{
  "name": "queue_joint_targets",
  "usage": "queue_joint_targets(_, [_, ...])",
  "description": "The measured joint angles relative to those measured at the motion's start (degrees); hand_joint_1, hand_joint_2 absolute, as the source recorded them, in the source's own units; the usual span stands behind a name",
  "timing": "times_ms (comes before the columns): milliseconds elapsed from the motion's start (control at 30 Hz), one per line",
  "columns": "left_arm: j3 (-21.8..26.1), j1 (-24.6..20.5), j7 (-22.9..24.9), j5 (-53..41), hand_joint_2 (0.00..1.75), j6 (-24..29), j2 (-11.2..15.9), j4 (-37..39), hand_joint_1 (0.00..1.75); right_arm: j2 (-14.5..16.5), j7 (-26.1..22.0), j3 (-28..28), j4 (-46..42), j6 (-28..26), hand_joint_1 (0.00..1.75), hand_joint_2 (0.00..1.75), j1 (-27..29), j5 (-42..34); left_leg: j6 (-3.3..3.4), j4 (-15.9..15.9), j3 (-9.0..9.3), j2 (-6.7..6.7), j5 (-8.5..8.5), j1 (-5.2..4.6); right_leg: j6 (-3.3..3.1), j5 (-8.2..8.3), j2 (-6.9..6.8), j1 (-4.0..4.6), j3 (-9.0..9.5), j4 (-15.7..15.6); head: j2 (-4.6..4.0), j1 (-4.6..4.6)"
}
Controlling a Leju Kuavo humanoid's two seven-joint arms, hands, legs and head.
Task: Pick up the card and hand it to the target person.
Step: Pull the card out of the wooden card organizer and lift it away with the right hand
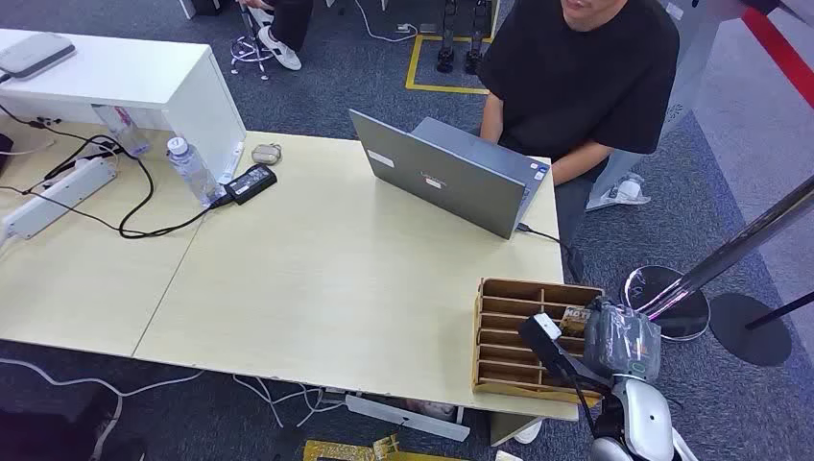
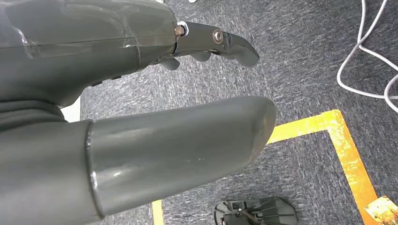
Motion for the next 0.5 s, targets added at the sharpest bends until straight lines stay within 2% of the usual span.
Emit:
queue_joint_targets(200, [0.0, 0.0, 0.0, 0.0, 0.00, 0.0, 0.0, 0.0, 0.00, 0.0, -0.1, -0.2, 0.0, -1.0, 1.42, 1.75, 0.3, -0.7, 0.00, 0.0, 0.00, 0.00, 0.00, 0.00, 0.00, 0.00, 0.00, 0.00, 0.00, 0.0, 0.00, 0.00])
queue_joint_targets(500, [0.0, 0.0, -0.4, 0.6, 0.00, 0.0, 0.0, 0.0, 0.00, 0.3, -3.4, -0.8, -1.5, -4.6, 1.42, 1.75, 0.7, -7.1, 0.00, 0.0, -0.03, 0.00, 0.00, 0.00, 0.00, 0.00, 0.00, 0.00, -0.01, 0.0, 0.00, 0.00])
